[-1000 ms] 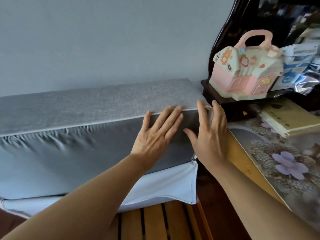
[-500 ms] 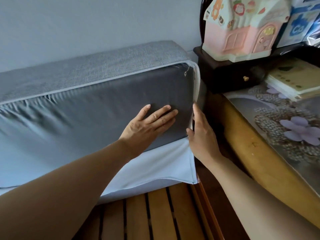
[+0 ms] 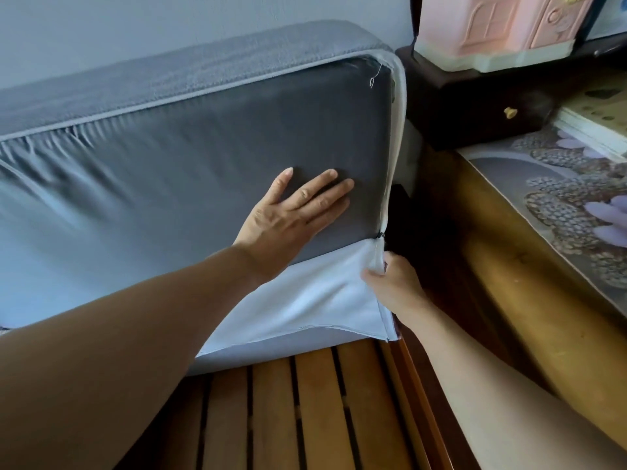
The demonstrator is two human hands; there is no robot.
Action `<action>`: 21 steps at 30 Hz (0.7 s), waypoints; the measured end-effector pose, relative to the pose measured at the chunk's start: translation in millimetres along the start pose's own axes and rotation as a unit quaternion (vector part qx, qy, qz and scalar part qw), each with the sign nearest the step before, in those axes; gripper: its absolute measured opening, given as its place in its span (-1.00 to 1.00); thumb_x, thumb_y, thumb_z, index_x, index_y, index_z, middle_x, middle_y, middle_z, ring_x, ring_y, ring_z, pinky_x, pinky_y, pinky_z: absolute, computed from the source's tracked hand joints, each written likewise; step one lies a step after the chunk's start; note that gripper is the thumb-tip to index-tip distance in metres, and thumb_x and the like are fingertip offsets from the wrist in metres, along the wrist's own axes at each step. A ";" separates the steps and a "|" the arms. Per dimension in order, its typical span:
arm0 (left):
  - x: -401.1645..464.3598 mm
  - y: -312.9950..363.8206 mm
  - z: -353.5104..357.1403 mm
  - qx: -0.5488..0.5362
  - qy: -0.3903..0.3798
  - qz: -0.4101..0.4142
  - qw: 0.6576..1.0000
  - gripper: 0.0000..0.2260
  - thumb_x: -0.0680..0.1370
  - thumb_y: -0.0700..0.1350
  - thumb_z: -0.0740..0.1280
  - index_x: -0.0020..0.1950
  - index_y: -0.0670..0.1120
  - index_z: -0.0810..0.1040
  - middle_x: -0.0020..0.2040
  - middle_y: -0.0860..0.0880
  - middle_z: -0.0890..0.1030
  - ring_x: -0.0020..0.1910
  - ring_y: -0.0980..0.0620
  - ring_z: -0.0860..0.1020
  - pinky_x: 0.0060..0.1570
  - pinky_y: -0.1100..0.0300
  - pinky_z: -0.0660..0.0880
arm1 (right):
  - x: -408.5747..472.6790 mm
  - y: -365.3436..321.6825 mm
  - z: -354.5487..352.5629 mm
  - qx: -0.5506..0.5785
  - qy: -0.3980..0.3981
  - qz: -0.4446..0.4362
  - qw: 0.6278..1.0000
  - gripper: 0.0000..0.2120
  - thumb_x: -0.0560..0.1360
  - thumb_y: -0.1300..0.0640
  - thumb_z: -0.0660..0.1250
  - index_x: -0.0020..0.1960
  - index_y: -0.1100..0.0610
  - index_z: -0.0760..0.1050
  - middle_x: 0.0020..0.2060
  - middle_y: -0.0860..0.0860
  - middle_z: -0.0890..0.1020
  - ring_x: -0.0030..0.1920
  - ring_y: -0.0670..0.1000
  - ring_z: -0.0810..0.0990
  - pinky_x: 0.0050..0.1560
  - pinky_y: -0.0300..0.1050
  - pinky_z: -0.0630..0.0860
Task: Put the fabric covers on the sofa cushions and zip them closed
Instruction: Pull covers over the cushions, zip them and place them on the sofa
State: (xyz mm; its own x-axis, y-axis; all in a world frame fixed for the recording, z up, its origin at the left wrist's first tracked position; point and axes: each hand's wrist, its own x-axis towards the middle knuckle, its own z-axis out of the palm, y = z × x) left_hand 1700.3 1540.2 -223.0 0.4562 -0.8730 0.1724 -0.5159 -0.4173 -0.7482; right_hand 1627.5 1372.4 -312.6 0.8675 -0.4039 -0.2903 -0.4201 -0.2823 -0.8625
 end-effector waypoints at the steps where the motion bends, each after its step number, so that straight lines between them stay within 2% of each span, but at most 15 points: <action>1: -0.4 0.2 -1.6 -0.003 -0.006 -0.001 1.000 -0.34 0.46 -0.25 0.13 0.54 -0.03 0.03 0.56 0.00 -0.02 0.52 -0.03 0.03 0.38 -0.13 -0.06 | -4.1 0.8 -0.4 0.036 -0.016 0.011 0.999 -0.81 0.44 0.22 0.31 0.02 0.28 0.51 -0.08 0.21 0.63 -0.09 0.18 0.62 -0.18 -0.06 0.51; 4: -1.2 -2.3 -11.8 -0.022 -0.040 -0.004 0.999 -0.34 0.44 -0.25 0.08 0.54 -0.01 0.04 0.56 0.01 -0.07 0.53 -0.03 -0.02 0.42 -0.13 -0.03 | -20.3 -6.3 -9.8 0.095 -0.075 0.026 0.992 -0.86 0.47 0.24 0.34 -0.07 0.32 0.57 -0.18 0.19 0.65 -0.19 0.11 0.64 -0.17 -0.07 0.52; 7: -0.9 -4.5 -25.9 -0.069 -0.085 0.003 0.994 -0.34 0.43 -0.26 -0.05 0.55 -0.01 -0.05 0.55 0.02 -0.22 0.52 -0.03 -0.17 0.43 -0.13 -0.14 | -33.6 -17.1 -21.0 0.150 -0.118 0.056 0.980 -0.88 0.50 0.23 0.34 -0.04 0.28 0.59 -0.08 0.17 0.66 -0.11 0.12 0.65 -0.05 -0.02 0.56; 10: 1.3 -7.0 -38.3 -0.110 -0.109 0.002 0.988 -0.37 0.49 -0.25 0.05 0.55 -0.03 -0.06 0.54 0.03 -0.27 0.51 -0.01 -0.25 0.42 -0.12 -0.22 | -47.4 -33.5 -29.4 0.184 -0.132 0.075 0.971 -0.83 0.52 0.19 0.33 0.07 0.24 0.58 -0.04 0.15 0.66 -0.02 0.12 0.64 0.06 0.00 0.54; 14: 2.4 -16.0 -49.0 -0.128 -0.121 0.017 0.984 -0.42 0.54 -0.22 0.07 0.54 -0.04 -0.01 0.55 0.03 -0.22 0.52 0.02 -0.21 0.44 -0.07 -0.20 | -61.8 -59.2 -37.9 0.282 -0.149 0.076 0.945 -0.82 0.55 0.23 0.28 0.11 0.25 0.55 -0.11 0.09 0.65 -0.15 0.02 0.63 -0.12 -0.16 0.53; 17: 3.8 -25.2 -57.1 -0.159 -0.118 0.029 0.980 -0.47 0.57 -0.19 0.05 0.53 -0.02 0.03 0.56 0.05 -0.15 0.52 0.06 -0.16 0.45 -0.01 -0.15 | -62.6 -78.4 -42.4 0.385 -0.153 0.102 0.904 -0.76 0.58 0.21 0.23 0.19 0.31 0.47 -0.03 0.19 0.59 -0.10 0.07 0.59 -0.07 -0.09 0.51; 19: 4.6 -31.8 -62.9 -0.200 -0.112 0.027 0.973 -0.50 0.57 -0.17 0.04 0.52 0.00 0.08 0.56 0.08 -0.07 0.52 0.10 -0.11 0.45 0.04 -0.13 | -61.5 -89.8 -46.2 0.445 -0.151 0.113 0.876 -0.75 0.59 0.20 0.21 0.20 0.31 0.44 -0.07 0.18 0.55 -0.11 0.07 0.55 -0.05 -0.06 0.51; 21: 4.9 -39.6 -67.1 -0.245 -0.111 0.022 0.963 -0.51 0.57 -0.18 0.01 0.51 0.02 0.11 0.55 0.10 0.01 0.52 0.12 -0.04 0.46 0.11 -0.10 | -59.6 -99.0 -51.0 0.488 -0.149 0.109 0.853 -0.82 0.59 0.20 0.21 0.09 0.30 0.47 -0.18 0.14 0.57 -0.18 0.05 0.57 -0.14 -0.09 0.54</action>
State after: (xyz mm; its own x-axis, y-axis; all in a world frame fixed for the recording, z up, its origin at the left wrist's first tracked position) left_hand 1674.3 1535.5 -149.5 0.5416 -0.8399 -0.0347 -0.7936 -0.4972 -0.3507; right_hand 1603.8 1380.0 -188.8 0.8876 -0.0738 -0.4546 -0.2846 0.6882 -0.6673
